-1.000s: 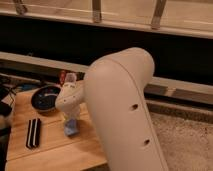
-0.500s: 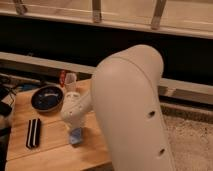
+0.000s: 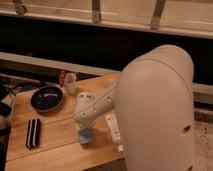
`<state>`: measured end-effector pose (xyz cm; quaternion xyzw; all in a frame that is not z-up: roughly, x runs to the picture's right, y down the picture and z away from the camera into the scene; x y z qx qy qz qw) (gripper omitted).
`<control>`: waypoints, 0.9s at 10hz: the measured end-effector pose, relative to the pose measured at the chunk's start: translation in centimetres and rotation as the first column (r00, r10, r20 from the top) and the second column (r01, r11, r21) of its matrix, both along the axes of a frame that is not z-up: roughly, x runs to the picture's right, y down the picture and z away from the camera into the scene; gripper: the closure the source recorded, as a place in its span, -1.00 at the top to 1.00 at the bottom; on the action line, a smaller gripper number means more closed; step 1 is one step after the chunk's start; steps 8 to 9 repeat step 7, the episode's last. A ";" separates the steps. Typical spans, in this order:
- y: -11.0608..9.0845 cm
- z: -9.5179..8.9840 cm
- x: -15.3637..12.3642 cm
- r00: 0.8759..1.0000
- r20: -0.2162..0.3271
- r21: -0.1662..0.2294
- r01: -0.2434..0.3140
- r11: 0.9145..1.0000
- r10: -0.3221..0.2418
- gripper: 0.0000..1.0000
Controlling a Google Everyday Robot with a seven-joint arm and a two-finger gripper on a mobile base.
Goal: Wipe the white sponge on the table
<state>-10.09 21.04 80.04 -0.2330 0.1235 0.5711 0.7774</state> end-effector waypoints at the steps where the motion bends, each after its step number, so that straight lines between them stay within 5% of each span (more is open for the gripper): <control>1: -0.1 0.2 -0.5 1.000 0.002 0.000 0.009 1.000 -0.009 -1.00; 4: 0.6 -0.2 -3.9 0.999 0.010 -0.006 0.042 0.999 -0.041 -1.00; 9: 1.1 0.0 -3.1 0.998 0.006 -0.010 0.060 0.998 -0.060 -1.00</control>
